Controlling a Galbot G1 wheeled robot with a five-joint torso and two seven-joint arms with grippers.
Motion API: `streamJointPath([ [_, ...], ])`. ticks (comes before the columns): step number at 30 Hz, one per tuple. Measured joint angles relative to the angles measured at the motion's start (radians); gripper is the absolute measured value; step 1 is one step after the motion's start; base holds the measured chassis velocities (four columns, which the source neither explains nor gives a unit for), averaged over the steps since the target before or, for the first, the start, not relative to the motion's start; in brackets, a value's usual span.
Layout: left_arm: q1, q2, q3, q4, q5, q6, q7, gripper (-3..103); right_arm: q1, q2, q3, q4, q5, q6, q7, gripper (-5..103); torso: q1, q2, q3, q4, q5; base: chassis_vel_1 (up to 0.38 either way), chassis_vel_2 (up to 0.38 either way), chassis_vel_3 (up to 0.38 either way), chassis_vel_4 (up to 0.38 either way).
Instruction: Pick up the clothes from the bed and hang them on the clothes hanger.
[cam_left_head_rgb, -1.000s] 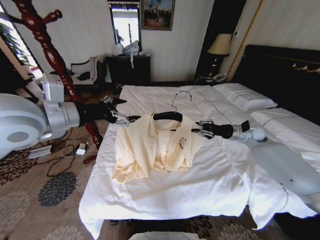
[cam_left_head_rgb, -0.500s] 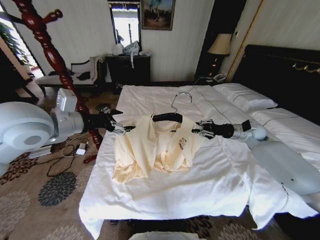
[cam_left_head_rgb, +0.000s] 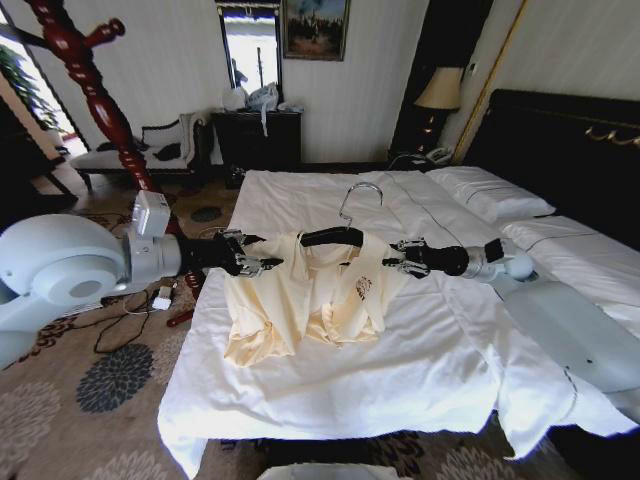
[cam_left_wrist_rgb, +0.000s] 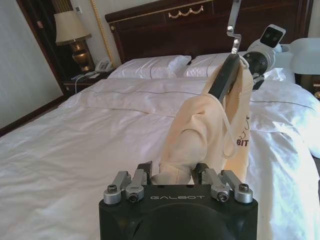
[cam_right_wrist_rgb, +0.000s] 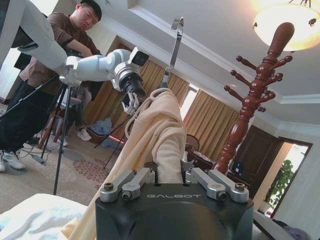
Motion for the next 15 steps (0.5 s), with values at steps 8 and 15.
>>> streamJointPath([
  [8,0.017,-0.010,0.009,0.019,0.069,-0.057,0.079,31,0.000,-0.009,0.000,0.006,0.004,-0.001,0.022,20,0.000,0.000,0.000,0.0000,-0.0001,0.000,0.000,0.000,0.000],
  [15,0.015,-0.015,0.029,0.041,0.106,-0.089,0.107,31,0.004,-0.014,-0.001,0.013,0.004,0.008,0.064,20,0.000,0.000,0.000,0.0001,-0.0001,0.000,0.000,0.000,0.000],
])
